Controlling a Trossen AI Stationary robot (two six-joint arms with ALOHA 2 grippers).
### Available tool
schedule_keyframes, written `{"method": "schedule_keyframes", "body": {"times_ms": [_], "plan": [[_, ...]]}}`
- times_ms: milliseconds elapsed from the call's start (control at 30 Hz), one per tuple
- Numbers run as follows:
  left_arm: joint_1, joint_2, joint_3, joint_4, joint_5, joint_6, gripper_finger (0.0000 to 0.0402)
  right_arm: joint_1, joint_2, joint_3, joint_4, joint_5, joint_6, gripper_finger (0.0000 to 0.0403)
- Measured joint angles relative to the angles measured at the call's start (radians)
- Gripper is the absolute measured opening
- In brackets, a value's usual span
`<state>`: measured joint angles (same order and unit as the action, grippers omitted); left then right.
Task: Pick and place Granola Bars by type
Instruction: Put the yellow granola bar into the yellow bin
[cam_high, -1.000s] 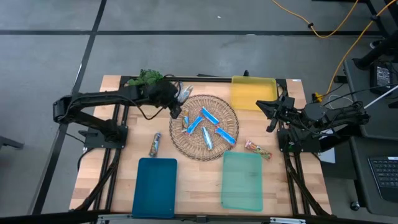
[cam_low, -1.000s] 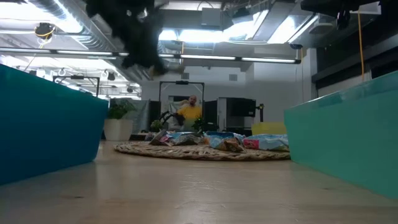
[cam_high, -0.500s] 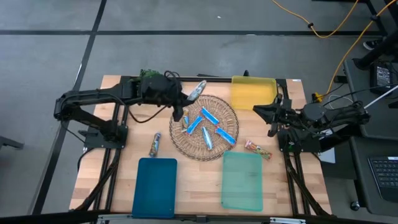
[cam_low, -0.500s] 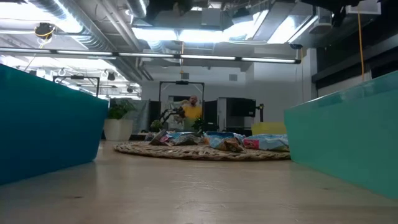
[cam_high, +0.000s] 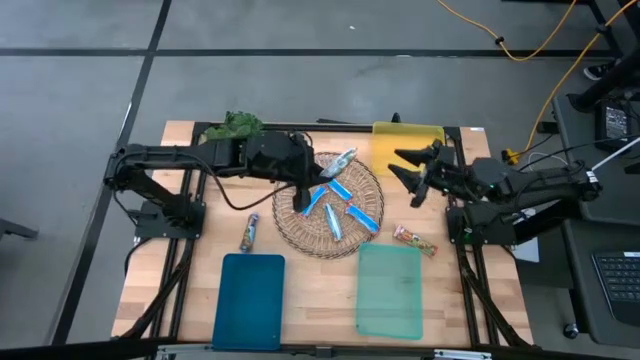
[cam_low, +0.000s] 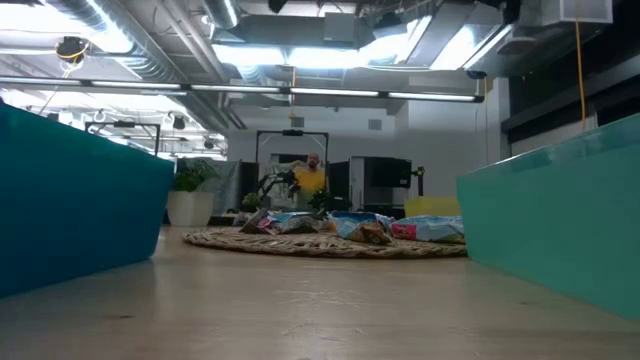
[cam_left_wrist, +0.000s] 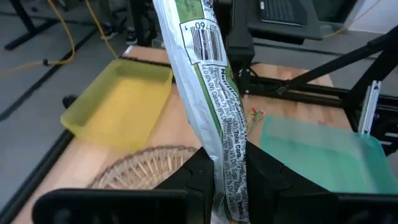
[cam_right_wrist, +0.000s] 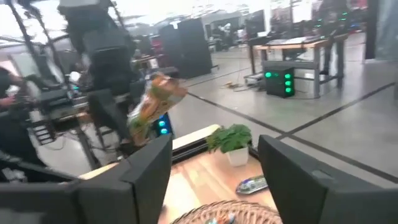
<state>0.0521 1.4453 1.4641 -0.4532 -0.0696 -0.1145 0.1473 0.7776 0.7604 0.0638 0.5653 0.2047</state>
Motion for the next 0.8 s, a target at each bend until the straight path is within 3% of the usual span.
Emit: {"method": "schedule_keyframes", "body": {"times_ms": [333,800], "plan": [[0.002,0.037,0.071,0.002,-0.031,0.094,0.0056,-0.134,0.235,0.161,-0.006,-0.364,0.057,0.0254],[0.002,0.037,0.071,-0.010,-0.035,0.111,0.0056,-0.198,0.445,0.319,0.051,-0.480,0.021,0.0250]]}}
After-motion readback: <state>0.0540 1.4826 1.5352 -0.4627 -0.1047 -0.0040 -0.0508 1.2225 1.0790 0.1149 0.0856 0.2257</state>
